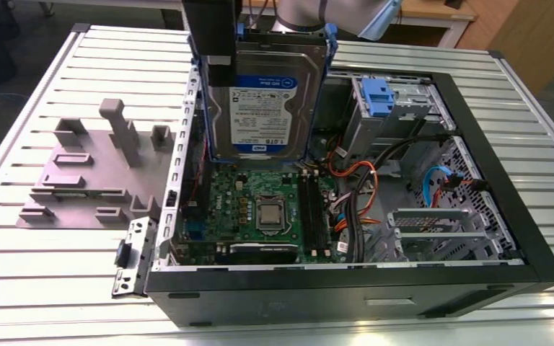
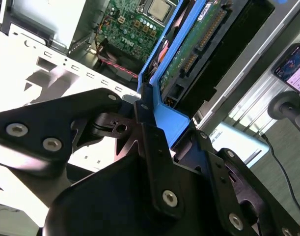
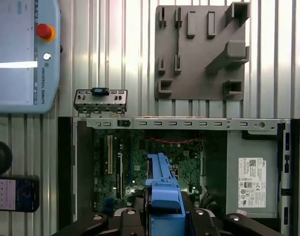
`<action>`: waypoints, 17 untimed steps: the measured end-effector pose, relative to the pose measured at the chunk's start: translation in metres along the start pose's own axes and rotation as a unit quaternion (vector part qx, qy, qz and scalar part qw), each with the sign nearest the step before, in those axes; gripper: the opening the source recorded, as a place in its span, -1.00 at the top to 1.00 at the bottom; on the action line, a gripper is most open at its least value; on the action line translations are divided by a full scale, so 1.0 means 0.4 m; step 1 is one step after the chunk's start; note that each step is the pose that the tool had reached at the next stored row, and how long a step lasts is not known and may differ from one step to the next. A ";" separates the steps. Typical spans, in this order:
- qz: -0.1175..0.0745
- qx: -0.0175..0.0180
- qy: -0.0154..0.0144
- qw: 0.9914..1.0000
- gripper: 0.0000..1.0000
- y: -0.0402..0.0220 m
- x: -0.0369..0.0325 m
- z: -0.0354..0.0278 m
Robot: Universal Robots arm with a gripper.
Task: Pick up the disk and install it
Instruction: 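Pick up the disk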
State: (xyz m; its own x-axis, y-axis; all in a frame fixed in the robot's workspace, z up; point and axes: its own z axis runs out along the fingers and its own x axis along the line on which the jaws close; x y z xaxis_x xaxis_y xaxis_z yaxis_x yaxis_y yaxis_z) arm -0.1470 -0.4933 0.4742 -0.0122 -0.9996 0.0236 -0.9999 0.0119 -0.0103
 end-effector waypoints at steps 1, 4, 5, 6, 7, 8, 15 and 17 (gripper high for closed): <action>0.000 0.000 0.000 1.000 0.27 -0.002 -0.003 0.000; 0.000 0.000 0.000 1.000 0.27 -0.014 -0.007 0.000; 0.000 0.000 0.000 1.000 0.27 -0.019 -0.008 0.000; 0.000 0.000 0.000 1.000 0.27 -0.025 -0.008 0.000; 0.000 0.000 0.000 1.000 0.27 -0.032 -0.009 0.000; 0.000 0.000 0.000 1.000 0.27 -0.039 -0.009 0.000; 0.000 0.000 0.000 1.000 0.27 -0.076 -0.012 0.001; 0.000 0.000 0.000 1.000 0.27 -0.085 -0.013 0.001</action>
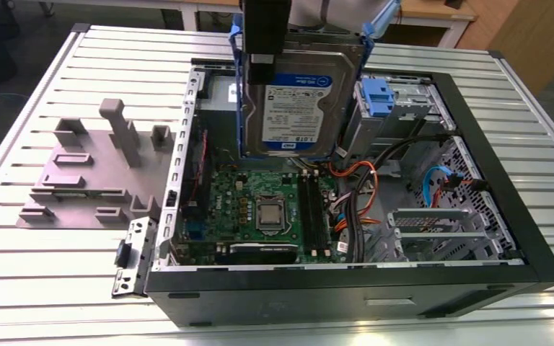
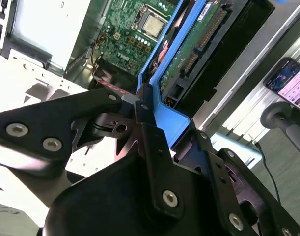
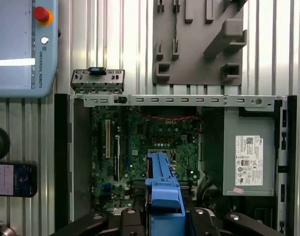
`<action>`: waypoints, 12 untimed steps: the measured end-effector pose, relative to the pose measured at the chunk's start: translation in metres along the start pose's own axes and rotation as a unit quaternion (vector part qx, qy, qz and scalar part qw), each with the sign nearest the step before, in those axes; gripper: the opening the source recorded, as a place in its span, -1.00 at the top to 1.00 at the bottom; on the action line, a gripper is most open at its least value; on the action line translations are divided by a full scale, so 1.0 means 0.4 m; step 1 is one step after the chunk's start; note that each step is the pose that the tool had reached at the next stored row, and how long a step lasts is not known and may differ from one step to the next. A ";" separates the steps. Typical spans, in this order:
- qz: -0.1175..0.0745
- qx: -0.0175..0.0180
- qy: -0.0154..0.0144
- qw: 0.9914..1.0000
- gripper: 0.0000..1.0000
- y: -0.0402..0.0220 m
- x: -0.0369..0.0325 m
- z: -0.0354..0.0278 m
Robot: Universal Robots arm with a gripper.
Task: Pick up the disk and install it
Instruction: 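Pick up the disk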
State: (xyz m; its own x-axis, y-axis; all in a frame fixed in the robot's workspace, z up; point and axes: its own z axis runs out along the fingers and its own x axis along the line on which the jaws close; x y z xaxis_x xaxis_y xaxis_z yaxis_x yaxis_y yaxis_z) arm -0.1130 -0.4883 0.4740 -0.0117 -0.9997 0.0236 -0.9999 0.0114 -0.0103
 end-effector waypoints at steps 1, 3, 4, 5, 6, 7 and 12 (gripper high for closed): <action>0.000 0.000 0.000 1.000 0.27 -0.003 -0.002 0.000; 0.000 0.000 0.000 1.000 0.27 -0.010 -0.007 0.000; 0.000 0.000 0.000 1.000 0.27 -0.013 -0.009 0.000; 0.000 0.000 0.000 1.000 0.27 -0.017 -0.012 0.000; 0.000 0.000 0.000 1.000 0.27 -0.020 -0.015 0.000; 0.000 0.000 0.000 1.000 0.27 -0.024 -0.017 0.000; 0.000 0.000 0.000 1.000 0.27 -0.047 -0.025 0.001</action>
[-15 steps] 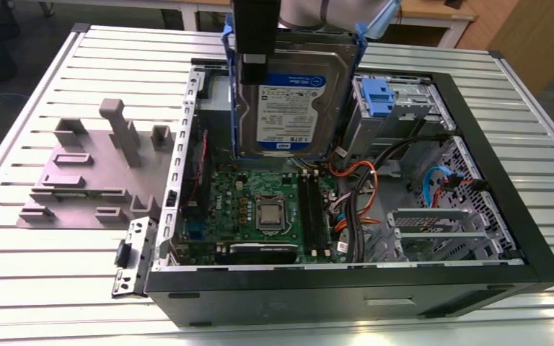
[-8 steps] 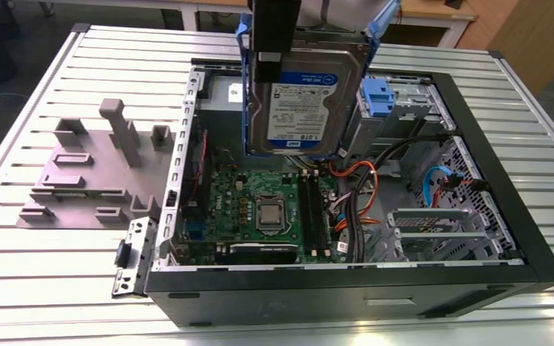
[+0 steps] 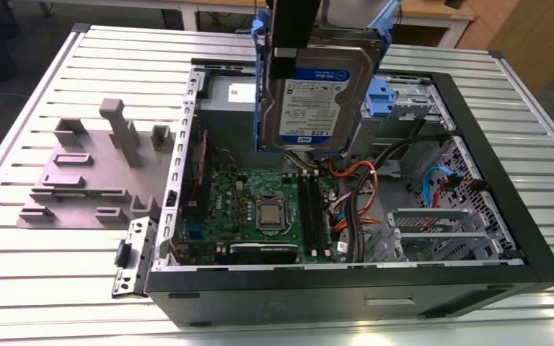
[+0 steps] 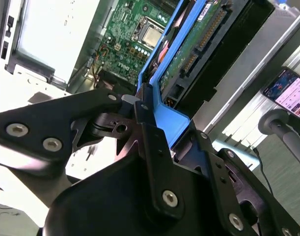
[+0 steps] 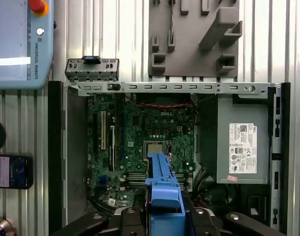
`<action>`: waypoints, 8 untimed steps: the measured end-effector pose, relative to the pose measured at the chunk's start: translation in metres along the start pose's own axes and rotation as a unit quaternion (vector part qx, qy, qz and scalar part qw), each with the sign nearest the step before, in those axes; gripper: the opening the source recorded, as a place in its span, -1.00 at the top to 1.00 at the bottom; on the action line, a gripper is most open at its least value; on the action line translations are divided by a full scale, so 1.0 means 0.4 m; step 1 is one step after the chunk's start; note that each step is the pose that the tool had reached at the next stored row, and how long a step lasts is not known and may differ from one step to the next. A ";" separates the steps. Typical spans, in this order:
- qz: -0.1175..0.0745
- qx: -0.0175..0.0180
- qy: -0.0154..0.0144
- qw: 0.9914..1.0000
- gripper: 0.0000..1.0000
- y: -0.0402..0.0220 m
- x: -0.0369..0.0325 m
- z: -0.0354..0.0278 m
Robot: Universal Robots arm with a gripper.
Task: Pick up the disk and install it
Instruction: 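Pick up the disk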
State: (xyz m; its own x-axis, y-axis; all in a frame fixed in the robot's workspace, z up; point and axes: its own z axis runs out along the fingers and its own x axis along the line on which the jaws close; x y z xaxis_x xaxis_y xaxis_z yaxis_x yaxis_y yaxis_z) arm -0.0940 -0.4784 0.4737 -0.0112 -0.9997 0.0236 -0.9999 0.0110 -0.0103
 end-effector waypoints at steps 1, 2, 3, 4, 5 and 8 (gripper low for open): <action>0.000 0.000 0.000 1.000 0.27 -0.005 -0.001 0.000; 0.000 0.000 0.000 1.000 0.27 -0.010 -0.002 0.000; 0.000 0.000 0.000 1.000 0.27 -0.014 -0.003 0.000; 0.000 0.000 -0.002 1.000 0.27 -0.016 -0.003 0.000; 0.000 0.000 -0.010 1.000 0.27 -0.018 -0.003 0.000; -0.001 0.000 -0.034 0.999 0.27 -0.023 -0.003 0.000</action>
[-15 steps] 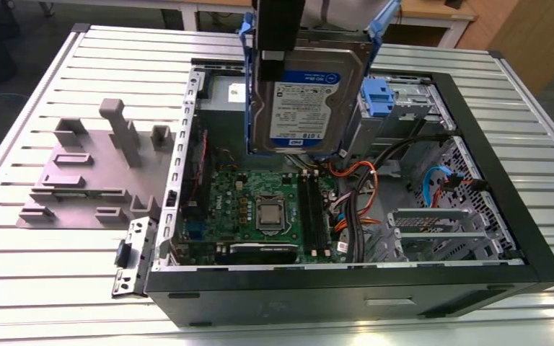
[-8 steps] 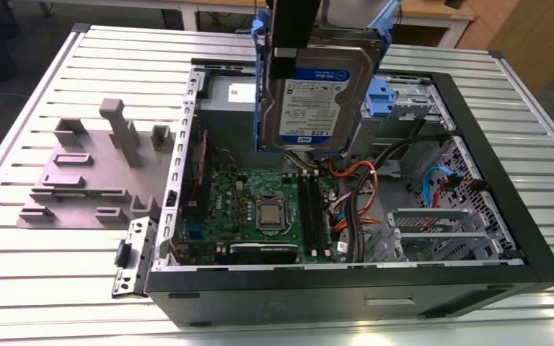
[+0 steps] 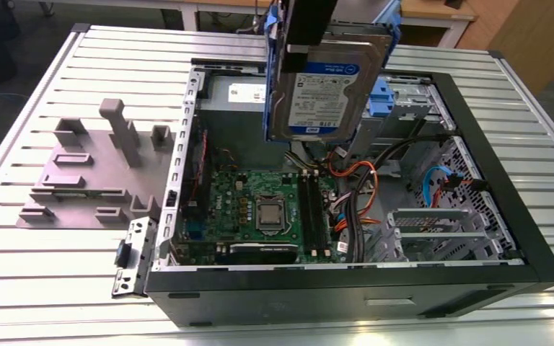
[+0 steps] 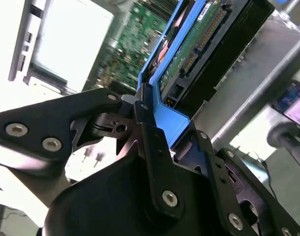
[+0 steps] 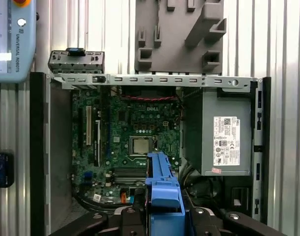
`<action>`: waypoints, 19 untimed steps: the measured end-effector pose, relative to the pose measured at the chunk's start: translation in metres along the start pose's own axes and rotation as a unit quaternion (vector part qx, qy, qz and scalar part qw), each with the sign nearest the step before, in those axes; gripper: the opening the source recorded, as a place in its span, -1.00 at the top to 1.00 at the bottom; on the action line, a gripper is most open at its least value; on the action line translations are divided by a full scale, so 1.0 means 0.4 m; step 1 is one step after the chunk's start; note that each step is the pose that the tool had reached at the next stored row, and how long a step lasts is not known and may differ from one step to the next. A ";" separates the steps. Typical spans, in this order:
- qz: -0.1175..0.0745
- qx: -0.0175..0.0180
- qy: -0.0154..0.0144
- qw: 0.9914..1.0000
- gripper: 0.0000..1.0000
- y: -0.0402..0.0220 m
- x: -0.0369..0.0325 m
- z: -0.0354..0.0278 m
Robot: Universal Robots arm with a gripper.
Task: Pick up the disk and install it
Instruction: 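Pick up the disk, then insert the disk into the insertion slot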
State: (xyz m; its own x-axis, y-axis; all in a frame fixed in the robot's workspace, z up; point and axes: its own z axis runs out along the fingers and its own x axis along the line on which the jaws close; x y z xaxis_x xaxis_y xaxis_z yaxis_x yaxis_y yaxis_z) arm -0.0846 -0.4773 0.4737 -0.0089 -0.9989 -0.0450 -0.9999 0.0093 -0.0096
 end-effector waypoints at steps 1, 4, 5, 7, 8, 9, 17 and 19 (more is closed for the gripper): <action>0.000 0.000 -0.002 1.000 0.27 -0.001 0.000 0.000; 0.000 0.000 -0.002 1.000 0.27 -0.008 0.000 0.000; 0.000 0.000 -0.002 1.000 0.27 -0.011 0.000 0.000; 0.000 0.000 -0.002 1.000 0.27 -0.019 0.000 0.000; 0.000 0.000 -0.002 1.000 0.27 -0.023 0.001 0.000; 0.000 0.000 -0.002 1.000 0.27 -0.027 0.001 0.000; 0.001 0.000 -0.002 1.000 0.27 -0.045 0.005 0.000; 0.001 0.000 -0.002 1.000 0.27 -0.045 0.005 0.000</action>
State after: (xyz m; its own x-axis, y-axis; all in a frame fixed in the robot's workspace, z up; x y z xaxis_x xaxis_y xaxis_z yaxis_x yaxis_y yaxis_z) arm -0.0666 -0.4795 0.4736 -0.0115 -0.9988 -0.0482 -0.9999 0.0120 -0.0096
